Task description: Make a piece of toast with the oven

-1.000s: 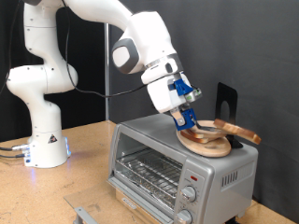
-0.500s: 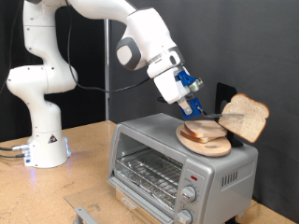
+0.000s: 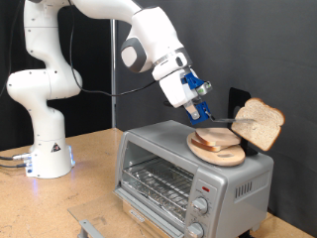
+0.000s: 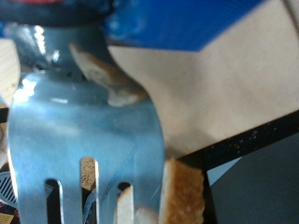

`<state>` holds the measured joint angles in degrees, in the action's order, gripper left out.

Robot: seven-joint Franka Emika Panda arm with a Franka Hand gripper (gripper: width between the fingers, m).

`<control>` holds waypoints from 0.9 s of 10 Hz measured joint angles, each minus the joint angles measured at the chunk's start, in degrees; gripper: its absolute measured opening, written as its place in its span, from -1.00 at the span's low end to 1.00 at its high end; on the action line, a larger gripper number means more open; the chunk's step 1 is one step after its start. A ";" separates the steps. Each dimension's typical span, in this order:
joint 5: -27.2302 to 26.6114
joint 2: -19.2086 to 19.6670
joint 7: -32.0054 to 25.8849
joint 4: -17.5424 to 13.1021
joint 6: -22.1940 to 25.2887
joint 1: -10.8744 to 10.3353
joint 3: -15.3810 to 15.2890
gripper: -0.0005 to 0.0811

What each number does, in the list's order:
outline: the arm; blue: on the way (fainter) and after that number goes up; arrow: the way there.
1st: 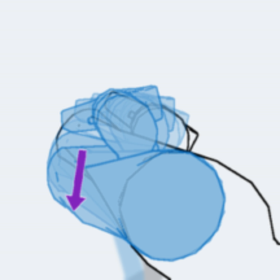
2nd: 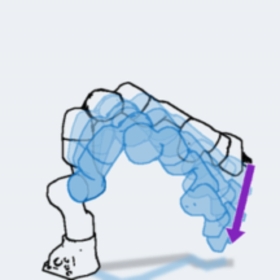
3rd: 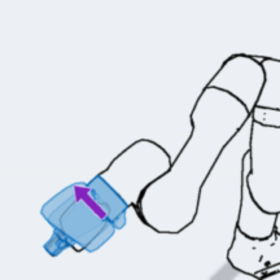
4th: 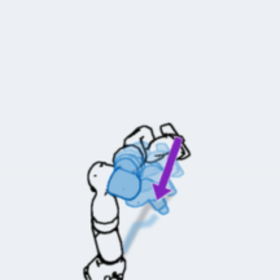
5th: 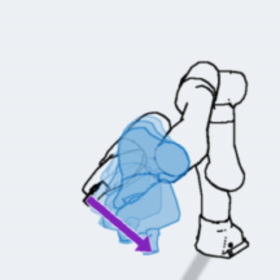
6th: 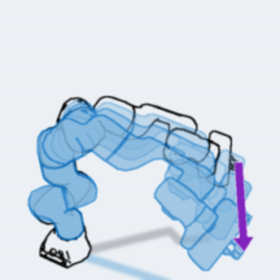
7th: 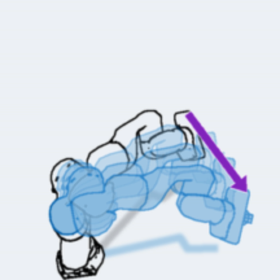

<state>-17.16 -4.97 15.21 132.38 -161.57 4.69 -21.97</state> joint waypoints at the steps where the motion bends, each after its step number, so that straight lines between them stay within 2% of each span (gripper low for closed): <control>1: -1.30 -0.78 -0.87 0.58 0.85 -0.15 0.05 0.09; 3: -4.42 -3.40 -4.20 2.57 3.73 -1.76 0.00 0.09; 5: -5.55 -5.57 -4.35 4.24 3.98 -3.36 -0.44 0.09; 9: -5.73 -7.36 -3.06 5.95 3.98 -3.57 -1.09 0.09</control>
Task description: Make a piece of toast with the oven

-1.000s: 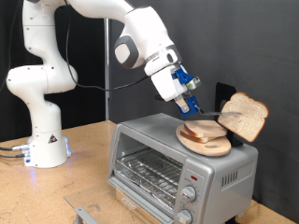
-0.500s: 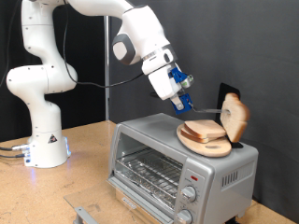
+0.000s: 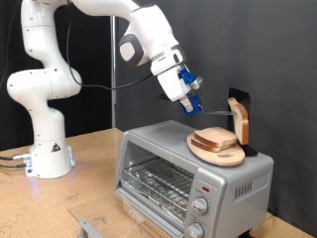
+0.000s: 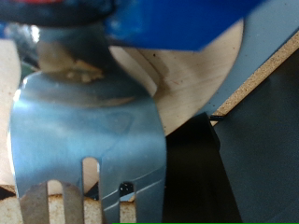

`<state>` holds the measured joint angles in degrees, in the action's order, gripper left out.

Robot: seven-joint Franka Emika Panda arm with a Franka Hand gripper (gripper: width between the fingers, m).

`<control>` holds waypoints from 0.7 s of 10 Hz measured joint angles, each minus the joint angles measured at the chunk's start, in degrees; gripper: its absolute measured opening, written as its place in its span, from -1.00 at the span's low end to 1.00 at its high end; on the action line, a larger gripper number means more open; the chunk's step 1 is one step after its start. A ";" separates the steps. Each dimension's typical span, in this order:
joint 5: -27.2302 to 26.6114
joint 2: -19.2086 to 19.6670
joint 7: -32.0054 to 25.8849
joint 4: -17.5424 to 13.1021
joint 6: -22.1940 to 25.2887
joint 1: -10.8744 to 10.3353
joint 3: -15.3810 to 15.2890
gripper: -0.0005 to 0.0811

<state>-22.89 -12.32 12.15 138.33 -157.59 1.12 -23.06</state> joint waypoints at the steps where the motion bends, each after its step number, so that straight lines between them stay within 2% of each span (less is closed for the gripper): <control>1: -0.42 -0.31 0.36 0.44 0.00 -0.02 0.00 0.09; 3: -1.78 -1.70 0.33 2.42 1.52 -0.08 0.13 0.09; 4: -2.42 -3.09 -0.83 4.05 5.06 -0.18 0.57 0.09; 5: -2.84 -4.55 -2.34 5.88 7.91 -0.29 0.80 0.09; 7: -4.39 -7.33 -3.98 10.25 9.39 -0.61 0.91 0.09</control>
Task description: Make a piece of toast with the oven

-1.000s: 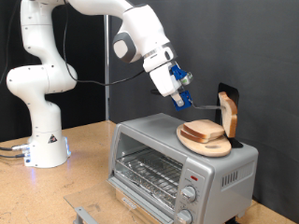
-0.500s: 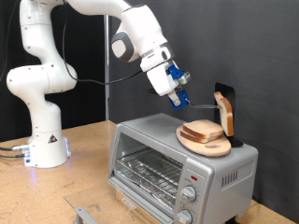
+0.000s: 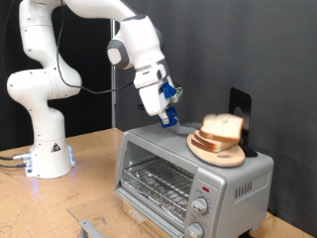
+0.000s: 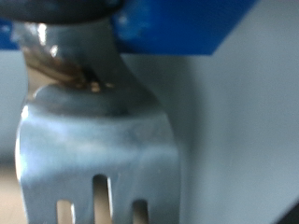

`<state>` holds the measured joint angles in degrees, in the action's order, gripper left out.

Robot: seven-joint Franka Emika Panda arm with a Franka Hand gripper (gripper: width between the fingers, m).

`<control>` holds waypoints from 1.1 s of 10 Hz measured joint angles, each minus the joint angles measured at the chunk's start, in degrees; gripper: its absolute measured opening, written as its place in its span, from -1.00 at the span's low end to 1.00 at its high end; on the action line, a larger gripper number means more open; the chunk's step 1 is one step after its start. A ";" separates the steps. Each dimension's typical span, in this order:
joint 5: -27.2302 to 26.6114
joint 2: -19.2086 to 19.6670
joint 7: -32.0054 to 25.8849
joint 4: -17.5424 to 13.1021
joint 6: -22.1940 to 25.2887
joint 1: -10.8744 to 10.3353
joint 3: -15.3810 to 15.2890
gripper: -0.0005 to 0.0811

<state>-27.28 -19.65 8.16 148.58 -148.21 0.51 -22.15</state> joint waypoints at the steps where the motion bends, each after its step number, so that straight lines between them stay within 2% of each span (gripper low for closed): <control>1: -1.20 -1.40 -0.64 2.23 -0.17 -0.28 0.02 0.09; 4: -4.03 -4.49 -1.96 6.45 -1.33 -0.86 0.10 0.09; 6: -8.89 -5.84 -4.99 8.31 -4.57 -2.36 1.06 0.09; 7: -12.66 -6.54 -6.86 8.94 -7.32 -3.66 2.02 0.09; 8: -15.05 -7.44 -7.99 9.00 -8.09 -4.36 3.19 0.09; 11: -15.73 -10.77 -9.32 8.78 -5.36 -4.21 6.78 0.09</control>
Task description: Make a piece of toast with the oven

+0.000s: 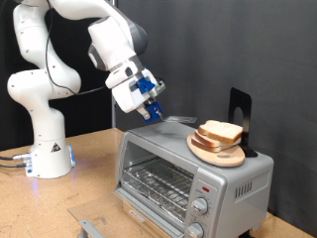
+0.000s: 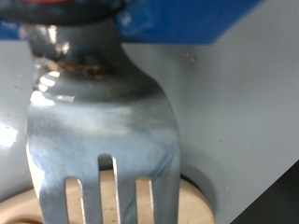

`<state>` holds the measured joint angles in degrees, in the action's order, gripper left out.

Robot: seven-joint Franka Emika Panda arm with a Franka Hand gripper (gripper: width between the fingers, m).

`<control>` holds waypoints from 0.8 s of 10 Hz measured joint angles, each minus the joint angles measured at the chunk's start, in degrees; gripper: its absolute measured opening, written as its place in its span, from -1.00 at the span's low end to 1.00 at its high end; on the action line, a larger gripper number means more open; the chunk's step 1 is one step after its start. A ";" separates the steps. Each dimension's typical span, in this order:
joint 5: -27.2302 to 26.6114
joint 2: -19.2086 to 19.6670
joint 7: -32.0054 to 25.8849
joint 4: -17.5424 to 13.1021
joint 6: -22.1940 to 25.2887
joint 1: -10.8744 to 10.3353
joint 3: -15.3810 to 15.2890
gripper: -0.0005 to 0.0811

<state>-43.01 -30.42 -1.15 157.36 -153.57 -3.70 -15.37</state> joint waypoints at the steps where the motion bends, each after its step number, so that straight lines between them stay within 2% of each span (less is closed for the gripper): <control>1: 1.10 -0.88 -0.01 -0.26 1.87 0.80 0.87 0.09; 4: 7.79 -0.70 1.21 -2.79 6.46 5.30 1.48 0.09; 6: 11.40 2.12 3.18 -5.77 7.11 7.90 0.75 0.09; 8: 13.23 5.55 3.63 -8.63 6.96 9.38 0.43 0.09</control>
<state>-29.78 -24.87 2.48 148.74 -146.62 5.67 -14.94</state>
